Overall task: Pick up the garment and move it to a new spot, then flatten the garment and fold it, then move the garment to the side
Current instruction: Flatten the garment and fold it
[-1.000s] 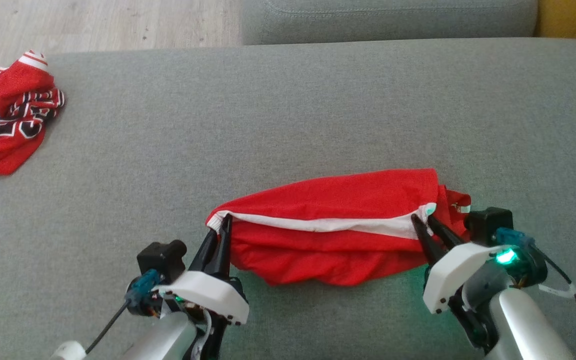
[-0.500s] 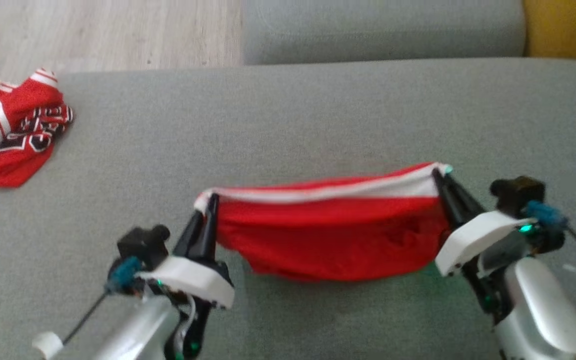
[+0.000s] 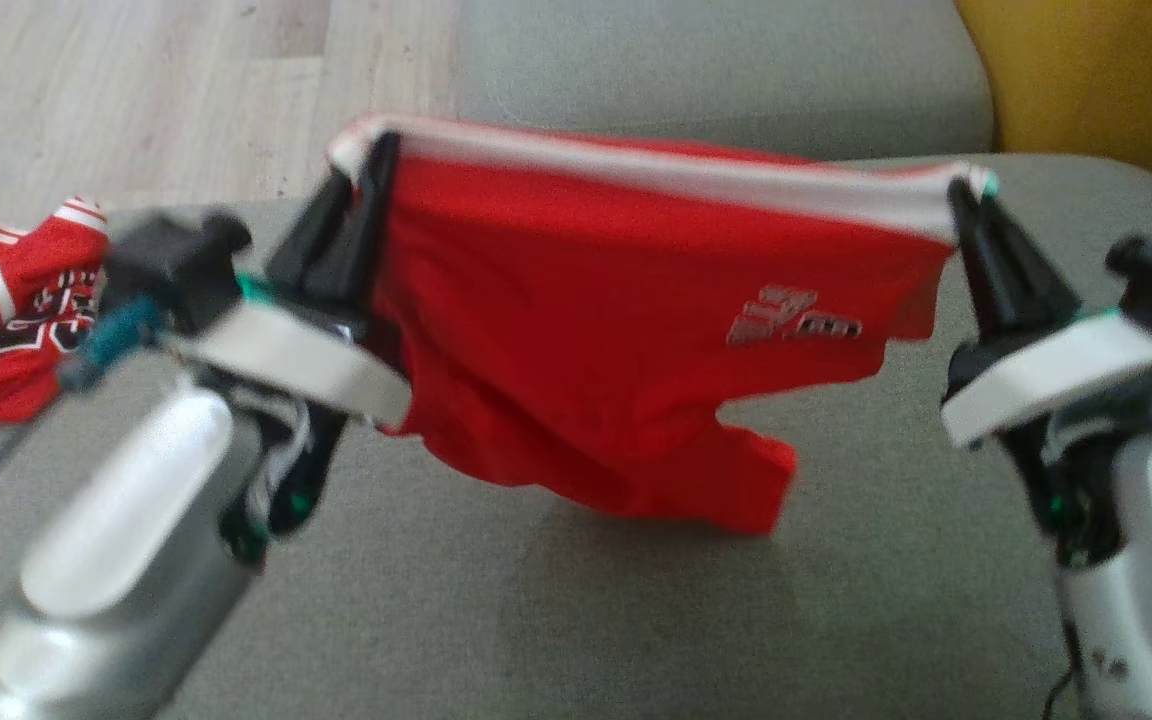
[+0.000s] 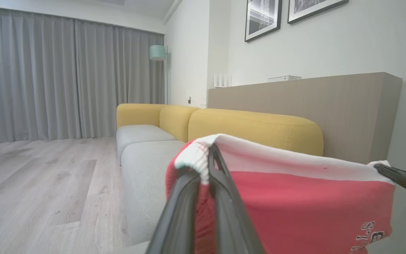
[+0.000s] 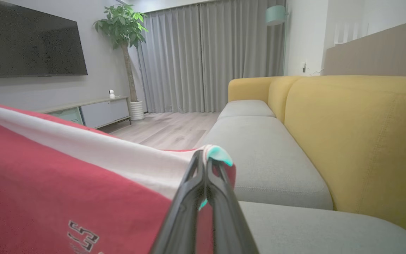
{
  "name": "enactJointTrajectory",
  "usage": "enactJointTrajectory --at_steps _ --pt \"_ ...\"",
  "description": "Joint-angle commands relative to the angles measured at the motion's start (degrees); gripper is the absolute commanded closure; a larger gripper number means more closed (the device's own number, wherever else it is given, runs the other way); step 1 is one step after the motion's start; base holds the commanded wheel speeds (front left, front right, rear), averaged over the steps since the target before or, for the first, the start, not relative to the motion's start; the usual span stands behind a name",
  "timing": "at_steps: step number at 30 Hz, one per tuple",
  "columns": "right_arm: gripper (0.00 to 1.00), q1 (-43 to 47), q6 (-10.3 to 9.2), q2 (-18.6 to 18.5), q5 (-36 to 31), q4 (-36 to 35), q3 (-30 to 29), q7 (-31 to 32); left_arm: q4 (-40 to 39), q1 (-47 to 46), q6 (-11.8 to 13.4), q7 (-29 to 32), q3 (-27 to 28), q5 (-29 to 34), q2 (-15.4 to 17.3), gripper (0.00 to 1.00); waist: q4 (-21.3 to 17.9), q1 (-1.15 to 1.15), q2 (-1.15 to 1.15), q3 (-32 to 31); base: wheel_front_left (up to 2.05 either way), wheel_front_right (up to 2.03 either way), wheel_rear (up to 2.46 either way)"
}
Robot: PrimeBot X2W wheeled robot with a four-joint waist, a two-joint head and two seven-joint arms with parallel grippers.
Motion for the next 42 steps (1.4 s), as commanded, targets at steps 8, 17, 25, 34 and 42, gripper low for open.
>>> enactJointTrajectory --at_steps 8,17,25,34,42 --pt "1.00 -25.70 0.37 -1.21 -2.49 12.20 3.53 0.23 12.04 -21.17 -5.06 5.13 3.72 0.19 0.37 1.00 -2.55 0.01 0.00 8.10 0.00 0.00 0.00" --pt "1.00 -45.56 0.37 3.16 -8.84 27.05 0.94 -14.49 26.24 -36.30 -8.02 -5.58 6.09 3.24 -5.62 1.00 -4.49 0.01 0.00 14.92 0.00 0.00 0.00" --pt "1.00 -39.28 0.37 5.11 -8.68 31.12 2.90 -21.63 29.80 -29.42 -11.21 -11.78 5.25 3.23 -8.03 1.00 -5.54 0.01 0.00 17.35 0.00 0.00 0.00" --pt "1.00 -16.26 0.37 4.56 -3.82 29.37 4.05 -24.21 22.73 -5.65 -10.45 -12.75 6.61 3.68 -10.06 1.00 -5.40 0.01 0.00 15.67 0.00 0.00 0.00" --pt "1.00 0.14 0.37 4.23 -3.63 19.51 0.00 -23.20 10.94 13.20 -8.78 -12.77 10.21 8.05 -12.60 1.00 -4.88 0.01 0.00 9.67 0.00 0.00 0.00"
